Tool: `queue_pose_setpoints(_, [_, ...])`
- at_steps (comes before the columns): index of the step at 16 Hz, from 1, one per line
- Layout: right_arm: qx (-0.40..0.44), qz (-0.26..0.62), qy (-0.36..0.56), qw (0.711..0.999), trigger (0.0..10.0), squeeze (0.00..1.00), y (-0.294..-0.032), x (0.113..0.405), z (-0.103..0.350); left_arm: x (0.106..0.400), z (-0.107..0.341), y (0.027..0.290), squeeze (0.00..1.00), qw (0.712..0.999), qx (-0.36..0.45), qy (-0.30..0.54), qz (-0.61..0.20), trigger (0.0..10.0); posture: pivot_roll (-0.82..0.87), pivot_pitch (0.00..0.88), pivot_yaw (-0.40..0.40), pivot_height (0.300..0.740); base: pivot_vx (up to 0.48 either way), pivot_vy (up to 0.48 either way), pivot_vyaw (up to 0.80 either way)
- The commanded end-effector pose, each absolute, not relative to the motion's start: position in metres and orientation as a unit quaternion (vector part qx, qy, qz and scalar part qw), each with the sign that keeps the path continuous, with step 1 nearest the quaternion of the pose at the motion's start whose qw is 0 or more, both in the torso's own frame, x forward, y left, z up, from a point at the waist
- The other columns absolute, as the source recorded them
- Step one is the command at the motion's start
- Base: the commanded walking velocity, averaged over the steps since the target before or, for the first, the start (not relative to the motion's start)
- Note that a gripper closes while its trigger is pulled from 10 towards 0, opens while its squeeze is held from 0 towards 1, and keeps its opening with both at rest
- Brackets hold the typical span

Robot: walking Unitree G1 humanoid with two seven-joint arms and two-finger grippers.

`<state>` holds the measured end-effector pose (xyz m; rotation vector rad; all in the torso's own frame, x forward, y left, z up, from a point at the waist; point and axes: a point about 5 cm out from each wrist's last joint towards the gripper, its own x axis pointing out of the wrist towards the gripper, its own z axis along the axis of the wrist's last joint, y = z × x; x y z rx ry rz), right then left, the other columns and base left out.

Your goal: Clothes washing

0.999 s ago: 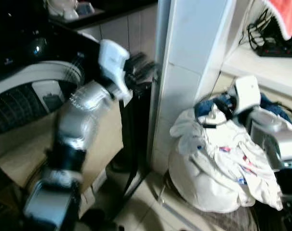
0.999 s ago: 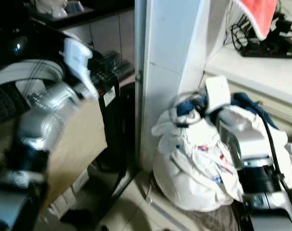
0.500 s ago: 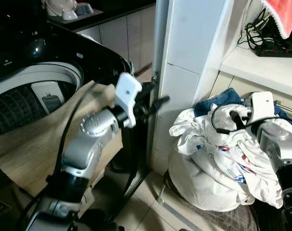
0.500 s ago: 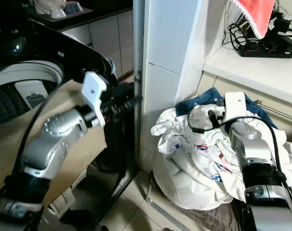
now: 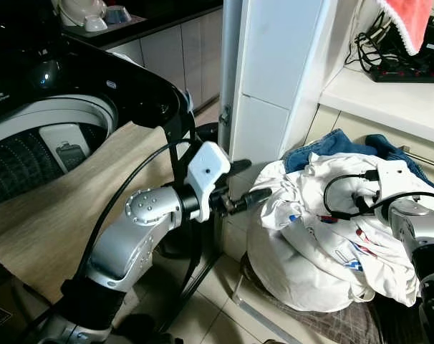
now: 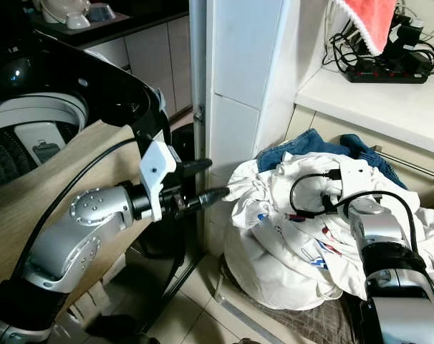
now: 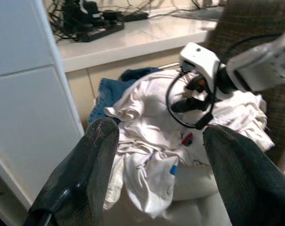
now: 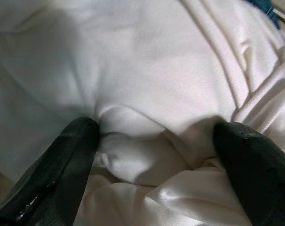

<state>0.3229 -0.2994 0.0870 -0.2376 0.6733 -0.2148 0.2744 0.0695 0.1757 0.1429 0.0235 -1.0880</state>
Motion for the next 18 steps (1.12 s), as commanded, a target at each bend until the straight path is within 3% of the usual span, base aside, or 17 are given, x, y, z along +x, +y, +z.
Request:
queue_pose_setpoints(1, [-0.114,-0.106,0.349,0.924,9.7,0.00,-0.3031,0.3193,0.0829,0.2712,0.1782,0.0680,0.00,0.846,0.070,0.012,-0.529,10.0,-0.08,0.000,0.013,0.740,0.000,0.000,0.00])
queue_pose_setpoints(2, [-0.111,-0.105,0.350,0.924,3.2,0.00,-0.3029,0.3196,0.0826,0.2700,0.1781,0.0678,0.00,0.841,0.072,0.016,-0.536,10.0,-0.08,0.000,0.013,0.740,0.000,0.000,0.00])
queue_pose_setpoints(3, [-0.110,-0.104,0.350,0.925,0.0,0.00,-0.3026,0.3199,0.0827,0.2685,0.1783,0.0679,0.00,0.838,0.072,0.017,-0.541,10.0,-0.08,0.000,0.014,0.740,0.000,0.000,0.00])
queue_pose_setpoints(18, [-0.107,-0.079,0.332,0.934,0.0,0.00,-0.3005,0.3264,0.0899,0.2668,0.1771,0.0697,0.00,0.831,0.083,0.030,-0.549,10.0,-0.08,0.000,0.012,0.740,0.000,0.000,0.00])
